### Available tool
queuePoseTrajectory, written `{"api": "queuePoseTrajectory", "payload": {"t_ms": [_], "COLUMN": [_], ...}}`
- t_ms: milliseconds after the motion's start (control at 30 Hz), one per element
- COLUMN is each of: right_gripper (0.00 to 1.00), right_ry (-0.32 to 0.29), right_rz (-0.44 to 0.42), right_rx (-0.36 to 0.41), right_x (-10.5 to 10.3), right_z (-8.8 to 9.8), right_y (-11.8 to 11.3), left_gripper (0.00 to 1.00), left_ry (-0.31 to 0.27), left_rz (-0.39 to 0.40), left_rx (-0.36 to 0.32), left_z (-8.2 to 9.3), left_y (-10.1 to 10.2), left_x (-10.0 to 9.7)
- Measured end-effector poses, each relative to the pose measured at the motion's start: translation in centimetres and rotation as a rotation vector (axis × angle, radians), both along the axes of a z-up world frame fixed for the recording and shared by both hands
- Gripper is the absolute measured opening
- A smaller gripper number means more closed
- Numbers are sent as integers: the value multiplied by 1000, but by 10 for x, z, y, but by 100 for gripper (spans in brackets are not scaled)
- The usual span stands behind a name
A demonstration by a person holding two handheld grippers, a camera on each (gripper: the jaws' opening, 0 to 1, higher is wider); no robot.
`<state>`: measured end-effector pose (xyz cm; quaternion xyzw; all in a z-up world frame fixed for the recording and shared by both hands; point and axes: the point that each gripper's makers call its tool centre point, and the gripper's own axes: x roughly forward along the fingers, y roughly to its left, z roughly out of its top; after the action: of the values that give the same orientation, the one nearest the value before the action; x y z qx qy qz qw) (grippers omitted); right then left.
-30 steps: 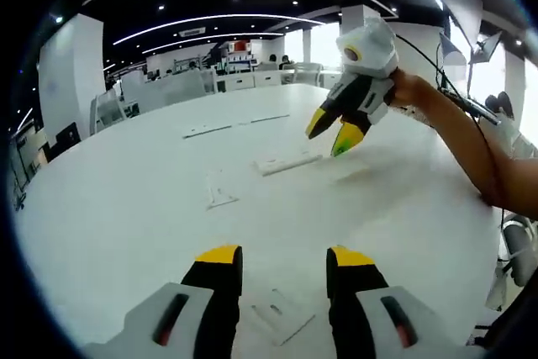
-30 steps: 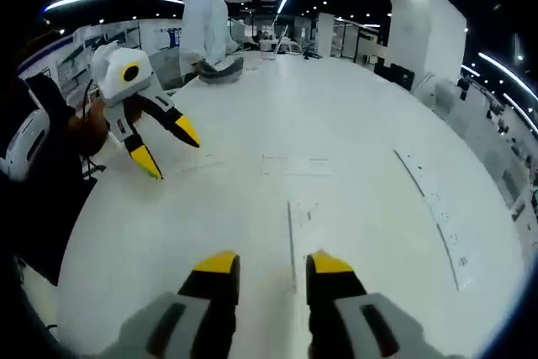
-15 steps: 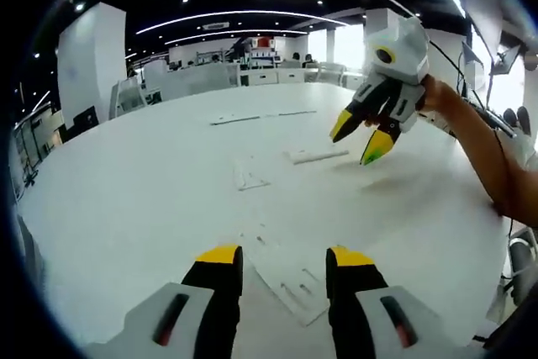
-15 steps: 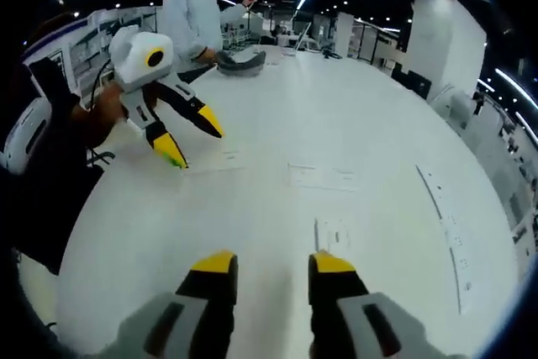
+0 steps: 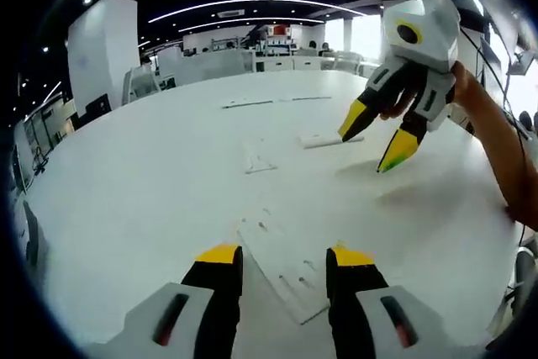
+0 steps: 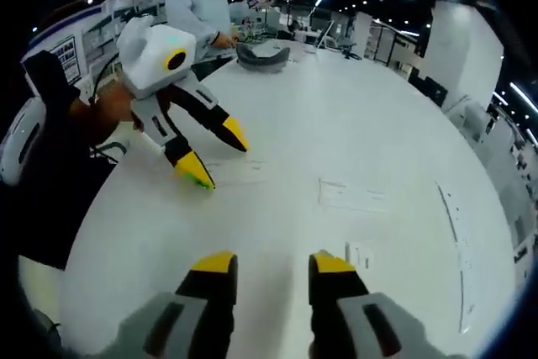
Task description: Locate the socket holder cover, grip the socket holder cover, clip it into the socket holder slot.
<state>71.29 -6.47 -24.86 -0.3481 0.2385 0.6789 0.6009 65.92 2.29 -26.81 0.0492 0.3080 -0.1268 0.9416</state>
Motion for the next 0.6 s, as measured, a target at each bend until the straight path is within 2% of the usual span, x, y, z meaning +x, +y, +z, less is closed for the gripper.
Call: {"api": "queuePoseTrajectory", "payload": {"t_ms": [300, 500, 600], "right_gripper": [35, 34, 35], "right_ry": [-23, -45, -50], "right_rz": [-24, -21, -7], "right_rx": [-20, -56, -46], "right_x": [-5, -13, -14], "right_z": [1, -6, 2], "right_y": [3, 8, 12], "left_gripper": [40, 40, 39], "left_ry": [44, 71, 93], "left_rz": [74, 130, 151], "left_rx": [1, 28, 41], "left_z": [4, 3, -1], "left_y": [-12, -6, -6], "left_x": [-6, -10, -13]}}
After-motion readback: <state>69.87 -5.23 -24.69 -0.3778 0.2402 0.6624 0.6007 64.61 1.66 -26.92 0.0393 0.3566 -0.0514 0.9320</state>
